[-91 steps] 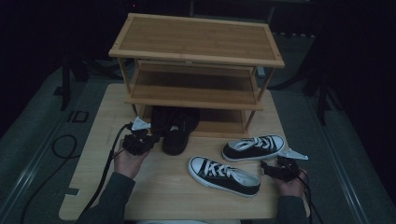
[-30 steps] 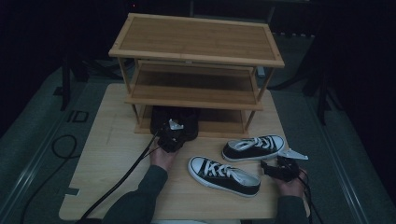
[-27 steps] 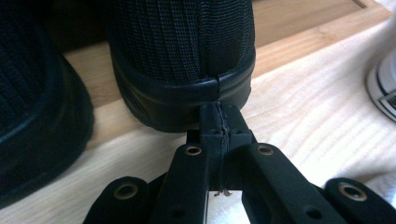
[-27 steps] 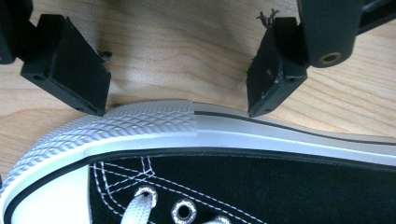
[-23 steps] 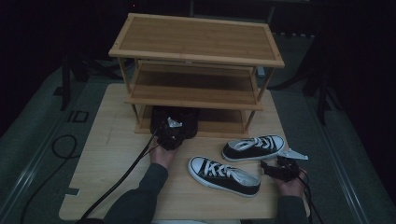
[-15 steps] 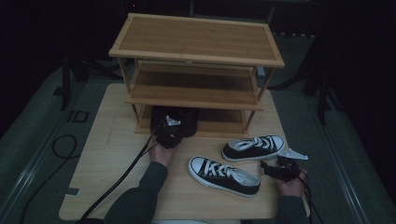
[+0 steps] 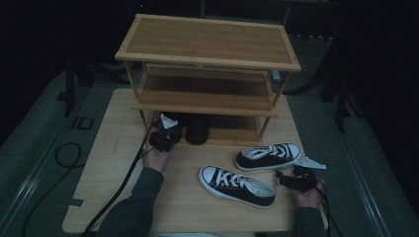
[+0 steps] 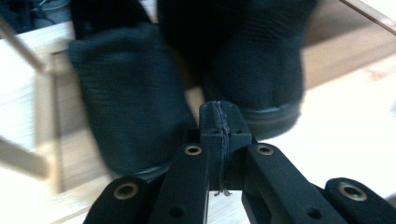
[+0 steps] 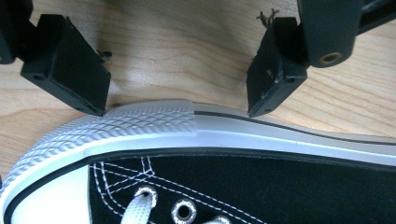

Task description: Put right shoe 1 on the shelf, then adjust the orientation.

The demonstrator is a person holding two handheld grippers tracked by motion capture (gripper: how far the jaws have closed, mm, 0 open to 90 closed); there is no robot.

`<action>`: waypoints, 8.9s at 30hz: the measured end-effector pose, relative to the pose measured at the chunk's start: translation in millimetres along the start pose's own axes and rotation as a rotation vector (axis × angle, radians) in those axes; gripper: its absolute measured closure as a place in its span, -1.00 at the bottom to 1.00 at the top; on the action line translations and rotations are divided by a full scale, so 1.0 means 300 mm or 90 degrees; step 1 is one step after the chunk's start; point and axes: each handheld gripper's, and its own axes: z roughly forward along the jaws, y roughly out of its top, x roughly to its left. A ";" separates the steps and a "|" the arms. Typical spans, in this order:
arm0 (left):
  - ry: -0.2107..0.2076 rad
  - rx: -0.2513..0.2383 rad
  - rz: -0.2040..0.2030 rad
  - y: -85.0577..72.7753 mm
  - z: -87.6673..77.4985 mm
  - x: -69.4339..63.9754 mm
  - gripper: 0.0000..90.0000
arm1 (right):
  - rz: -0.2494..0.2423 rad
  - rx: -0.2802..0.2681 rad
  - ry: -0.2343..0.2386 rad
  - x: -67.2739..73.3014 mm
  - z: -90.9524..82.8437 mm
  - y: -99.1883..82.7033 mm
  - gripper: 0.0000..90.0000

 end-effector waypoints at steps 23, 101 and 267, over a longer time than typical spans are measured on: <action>0.076 0.048 -0.080 -0.078 0.116 0.221 1.00 | 0.000 0.000 0.000 0.000 0.000 0.000 -0.52; -0.054 0.003 -0.049 -0.214 -0.013 0.133 0.30 | -0.080 0.024 0.095 0.110 -0.140 -0.042 1.00; -0.043 0.019 0.047 0.056 0.436 -0.409 0.97 | -0.309 0.127 0.221 0.354 -0.161 0.138 0.58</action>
